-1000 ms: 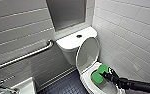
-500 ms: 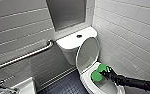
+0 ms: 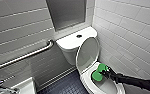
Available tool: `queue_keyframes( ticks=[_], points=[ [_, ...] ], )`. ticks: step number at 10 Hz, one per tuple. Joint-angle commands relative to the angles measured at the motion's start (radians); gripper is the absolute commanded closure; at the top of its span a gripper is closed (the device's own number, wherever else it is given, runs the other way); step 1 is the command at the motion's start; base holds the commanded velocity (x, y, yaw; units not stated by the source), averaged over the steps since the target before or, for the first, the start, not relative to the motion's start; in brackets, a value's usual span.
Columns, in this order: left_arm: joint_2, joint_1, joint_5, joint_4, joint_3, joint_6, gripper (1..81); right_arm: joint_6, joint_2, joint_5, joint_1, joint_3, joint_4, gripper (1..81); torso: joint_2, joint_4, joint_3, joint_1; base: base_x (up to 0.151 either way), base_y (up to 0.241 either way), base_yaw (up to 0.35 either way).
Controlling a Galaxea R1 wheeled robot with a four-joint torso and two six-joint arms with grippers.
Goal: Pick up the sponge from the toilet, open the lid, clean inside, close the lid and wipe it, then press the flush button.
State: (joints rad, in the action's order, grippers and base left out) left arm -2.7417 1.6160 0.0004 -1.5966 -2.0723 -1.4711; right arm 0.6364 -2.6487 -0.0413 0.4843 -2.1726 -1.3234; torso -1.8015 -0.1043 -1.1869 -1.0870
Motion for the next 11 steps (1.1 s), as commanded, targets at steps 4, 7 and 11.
queue_keyframes(
  ticks=[4, 7, 11],
  points=[
    [0.005, 0.039, 0.024, -0.009, 0.011, -0.003, 1.0, -0.006, 0.196, -0.104, -0.062, 0.287, -0.005, 81.1, 0.0, 0.0, 0.0, 0.0, 0.0, 0.0, 0.0],
    [0.003, 0.039, 0.023, -0.014, 0.011, -0.002, 1.0, -0.009, 0.284, -0.181, -0.005, 0.407, -0.005, 81.1, 0.0, 0.0, 0.0, 0.0, 0.0, 0.0, 0.0],
    [0.003, 0.042, 0.013, -0.016, 0.006, 0.0, 1.0, -0.055, 0.372, -0.281, 0.06, 0.53, 0.0, 81.1, 0.0, 0.0, 0.0, 0.0, 0.0, 0.0, 0.0]
  ],
)
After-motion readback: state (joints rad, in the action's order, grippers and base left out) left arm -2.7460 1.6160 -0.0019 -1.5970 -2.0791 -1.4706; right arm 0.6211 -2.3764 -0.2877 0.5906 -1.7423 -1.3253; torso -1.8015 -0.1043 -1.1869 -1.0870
